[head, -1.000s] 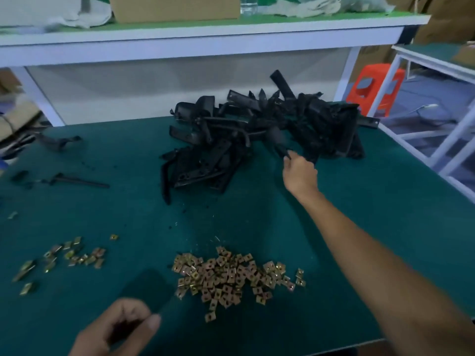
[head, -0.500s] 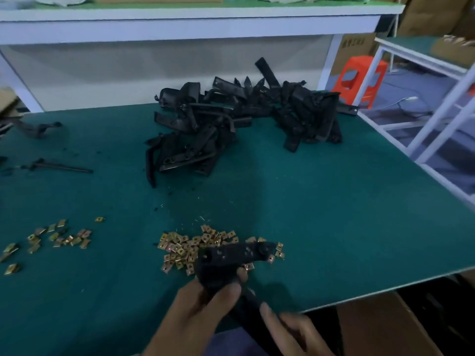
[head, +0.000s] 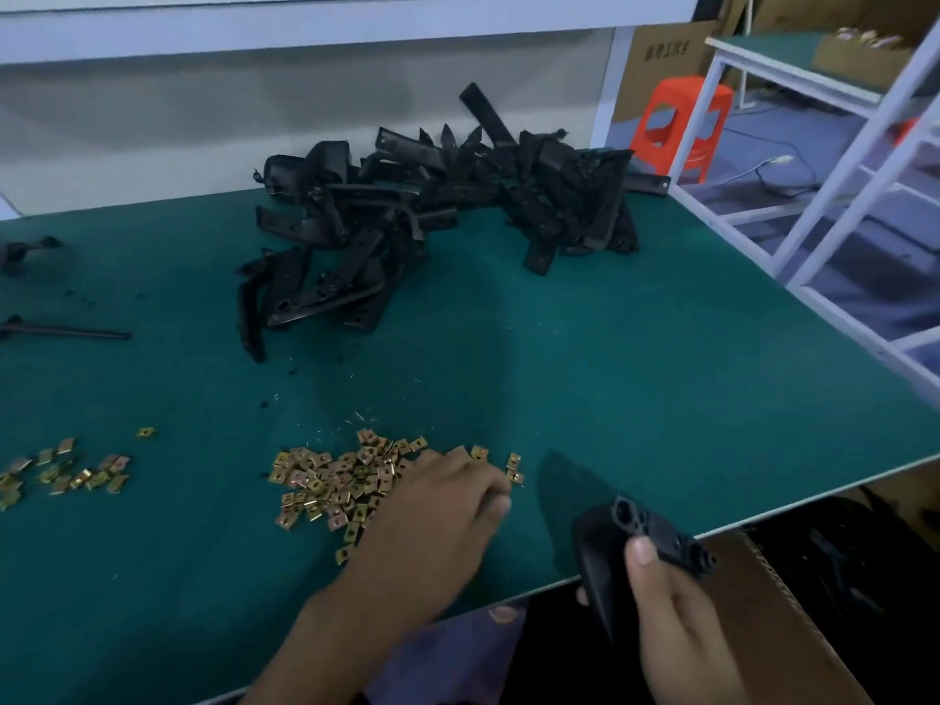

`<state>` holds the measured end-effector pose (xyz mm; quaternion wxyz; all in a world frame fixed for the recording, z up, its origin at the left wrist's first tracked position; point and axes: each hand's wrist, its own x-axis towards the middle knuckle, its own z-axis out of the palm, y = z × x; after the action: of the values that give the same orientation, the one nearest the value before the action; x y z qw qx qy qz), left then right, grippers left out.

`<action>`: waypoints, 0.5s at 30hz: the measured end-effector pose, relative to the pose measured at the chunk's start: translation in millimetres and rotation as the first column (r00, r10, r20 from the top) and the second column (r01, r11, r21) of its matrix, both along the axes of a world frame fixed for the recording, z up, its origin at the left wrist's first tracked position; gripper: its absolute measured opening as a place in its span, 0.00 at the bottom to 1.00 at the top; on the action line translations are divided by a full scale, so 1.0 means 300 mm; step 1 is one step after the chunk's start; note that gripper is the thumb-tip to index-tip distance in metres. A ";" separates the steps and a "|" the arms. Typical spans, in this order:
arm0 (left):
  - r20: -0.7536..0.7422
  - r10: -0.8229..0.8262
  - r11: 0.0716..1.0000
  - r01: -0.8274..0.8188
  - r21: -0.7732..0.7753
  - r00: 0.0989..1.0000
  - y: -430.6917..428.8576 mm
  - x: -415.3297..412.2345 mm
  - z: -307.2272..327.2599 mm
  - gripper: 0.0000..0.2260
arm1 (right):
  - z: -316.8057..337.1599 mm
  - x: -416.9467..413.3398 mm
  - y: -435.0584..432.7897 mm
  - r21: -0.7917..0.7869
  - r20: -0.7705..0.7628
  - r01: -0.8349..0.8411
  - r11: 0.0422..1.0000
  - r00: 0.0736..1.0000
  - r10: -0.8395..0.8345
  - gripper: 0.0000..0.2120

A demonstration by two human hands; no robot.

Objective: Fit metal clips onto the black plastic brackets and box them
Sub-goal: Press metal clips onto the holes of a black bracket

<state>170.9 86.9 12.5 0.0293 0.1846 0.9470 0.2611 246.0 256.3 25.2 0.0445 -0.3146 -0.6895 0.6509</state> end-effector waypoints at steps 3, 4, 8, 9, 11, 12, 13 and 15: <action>-0.142 0.087 0.986 -0.106 -0.131 0.986 0.050 -0.108 -0.052 0.17 | -0.055 0.002 0.063 -0.047 -0.027 -0.185 0.982 0.983 0.184 0.11; -0.146 0.081 0.981 -0.105 -0.164 0.986 0.064 -0.130 -0.071 0.19 | -0.070 -0.011 0.079 -0.090 -0.042 -0.202 0.975 0.979 0.199 0.08; -0.152 0.040 0.989 -0.061 -0.136 0.988 0.087 -0.164 -0.110 0.12 | -0.105 -0.030 0.103 -0.067 -0.072 -0.332 0.941 0.942 0.327 0.11; -0.144 0.041 0.992 -0.058 -0.116 0.989 0.086 -0.165 -0.105 0.10 | -0.117 -0.036 0.103 -0.088 -0.081 -0.334 0.938 0.941 0.328 0.12; -0.129 0.044 0.994 -0.056 -0.096 0.991 0.082 -0.173 -0.098 0.05 | -0.113 -0.051 0.096 -0.082 -0.098 -0.317 0.945 0.946 0.309 0.14; -0.116 0.055 0.995 -0.063 -0.070 0.992 0.081 -0.175 -0.091 0.03 | -0.119 -0.059 0.097 -0.064 -0.102 -0.337 0.939 0.938 0.330 0.16; -0.103 0.070 0.997 -0.073 -0.026 0.992 0.079 -0.176 -0.082 0.02 | -0.128 -0.067 0.095 -0.055 -0.110 -0.361 0.931 0.929 0.354 0.17; -0.044 0.135 0.986 -0.130 0.106 0.990 0.062 -0.173 -0.061 0.02 | -0.130 -0.086 0.078 -0.039 -0.104 -0.403 0.915 0.912 0.397 0.16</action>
<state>119.1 105.4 -5.7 -0.0217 0.1292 0.9429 0.3062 220.3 279.7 -13.8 -0.0665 -0.1371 -0.7168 0.6804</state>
